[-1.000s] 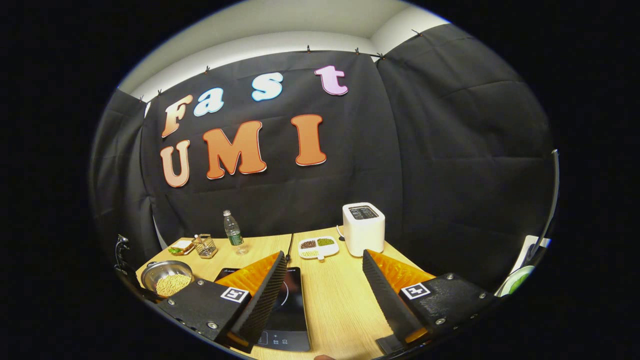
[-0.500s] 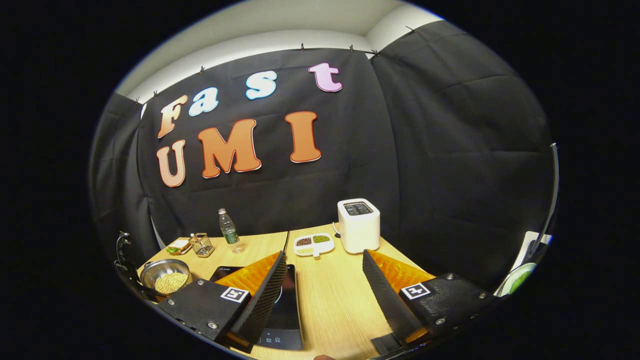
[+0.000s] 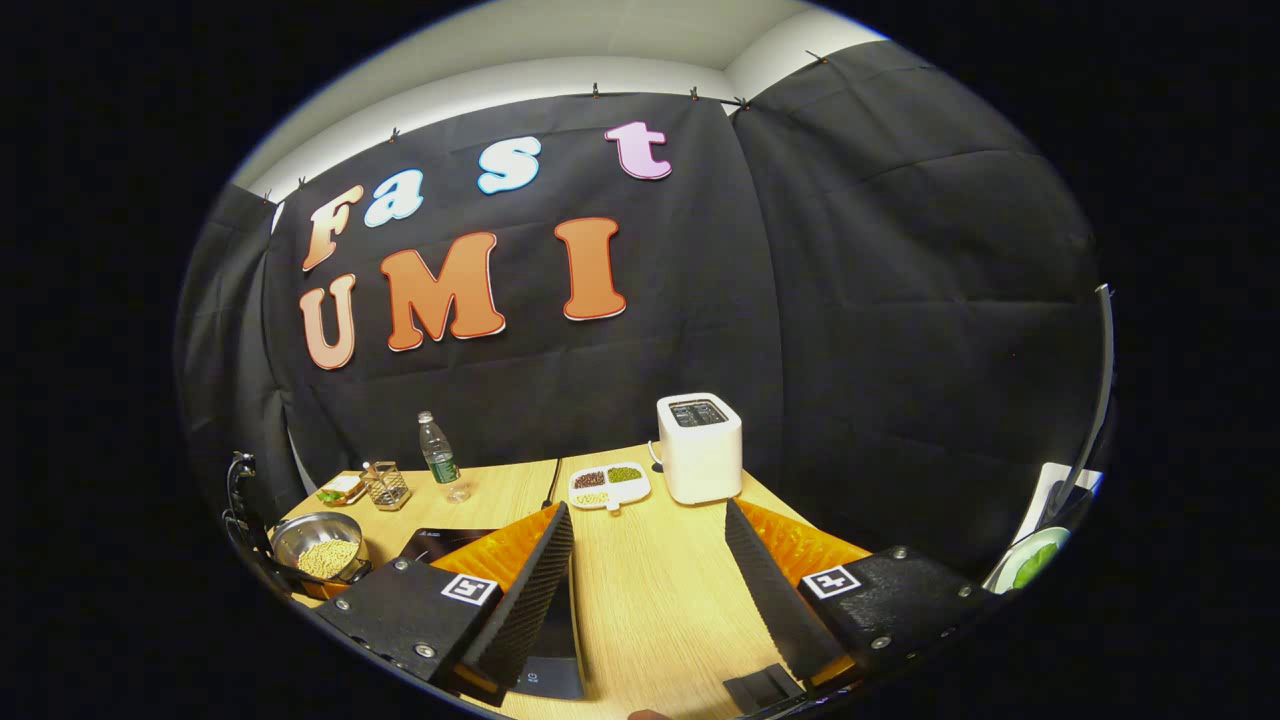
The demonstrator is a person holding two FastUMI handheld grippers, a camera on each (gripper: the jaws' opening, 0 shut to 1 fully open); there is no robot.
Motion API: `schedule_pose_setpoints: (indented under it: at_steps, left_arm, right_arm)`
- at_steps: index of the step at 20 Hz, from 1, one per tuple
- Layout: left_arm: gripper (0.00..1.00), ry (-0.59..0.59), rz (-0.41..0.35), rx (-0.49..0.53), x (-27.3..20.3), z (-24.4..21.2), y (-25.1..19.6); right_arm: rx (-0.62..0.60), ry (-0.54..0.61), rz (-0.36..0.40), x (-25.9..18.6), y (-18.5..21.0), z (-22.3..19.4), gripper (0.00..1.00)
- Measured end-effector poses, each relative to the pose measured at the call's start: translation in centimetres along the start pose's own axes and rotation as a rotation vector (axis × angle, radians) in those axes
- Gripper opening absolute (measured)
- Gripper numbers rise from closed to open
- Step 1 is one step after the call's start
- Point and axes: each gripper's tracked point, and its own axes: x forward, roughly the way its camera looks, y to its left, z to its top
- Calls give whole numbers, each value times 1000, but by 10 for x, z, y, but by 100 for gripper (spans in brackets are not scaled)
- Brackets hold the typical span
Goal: First push the handle of the pot to place it horizontally, then grasp the pot with both hands and set it on the induction cooktop.
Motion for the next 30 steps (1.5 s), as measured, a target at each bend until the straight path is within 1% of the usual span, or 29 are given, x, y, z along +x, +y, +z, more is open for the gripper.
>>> schedule_pose_setpoints:
  at_steps: [1,2,3,4,5,7,8,13,14,15,18,21,22,23,25,27,29,30]
  left_arm:
    - [2,0,-2,1,2,2,0]
    - [2,1,-4,3,3,2,-1]
    - [2,0,-5,4,4,3,-1]
    - [2,0,-5,6,5,3,-2]
    - [2,-1,-4,8,7,4,-1]
    - [2,0,-2,12,7,4,-2]
    - [2,-1,-1,14,7,4,-2]
    - [2,-19,-29,17,-5,1,-7]
    - [2,-23,-37,23,-10,-1,-8]
    - [2,-29,-40,31,-15,-1,-5]
    - [2,-77,-41,34,-36,8,6]
    - [2,-148,-43,23,-60,27,23]
    - [2,-174,-33,24,-67,33,33]
    - [2,-199,-23,23,-74,39,42]
    - [2,-247,-6,18,-84,53,59]
    - [2,-270,27,26,-93,60,83]
    - [2,-302,85,48,-100,69,113]
    - [2,-316,109,47,-104,73,127]
  right_arm:
    - [0,1,-1,2,0,0,95]
    - [-1,1,-2,2,-1,0,100]
    - [-3,1,-4,2,0,0,95]
    - [-4,2,-5,2,1,0,100]
    - [-4,3,-5,3,2,0,95]
    - [-6,6,-4,3,4,-1,95]
    - [-7,7,-4,3,6,-1,100]
    - [-8,15,13,0,24,-3,100]
    - [-12,18,19,0,30,-3,95]
    - [-17,20,26,-1,37,-4,95]
    - [-30,25,56,-4,63,-5,95]
    - [-47,30,97,-9,97,-7,95]
    - [-53,32,112,-11,109,-9,100]
    - [-58,35,128,-11,122,-10,95]
    - [-54,47,161,-13,149,-16,95]
    - [-43,72,199,-15,178,-27,95]
    - [-38,92,227,-15,207,-38,95]
    - [-42,105,235,-14,220,-45,100]
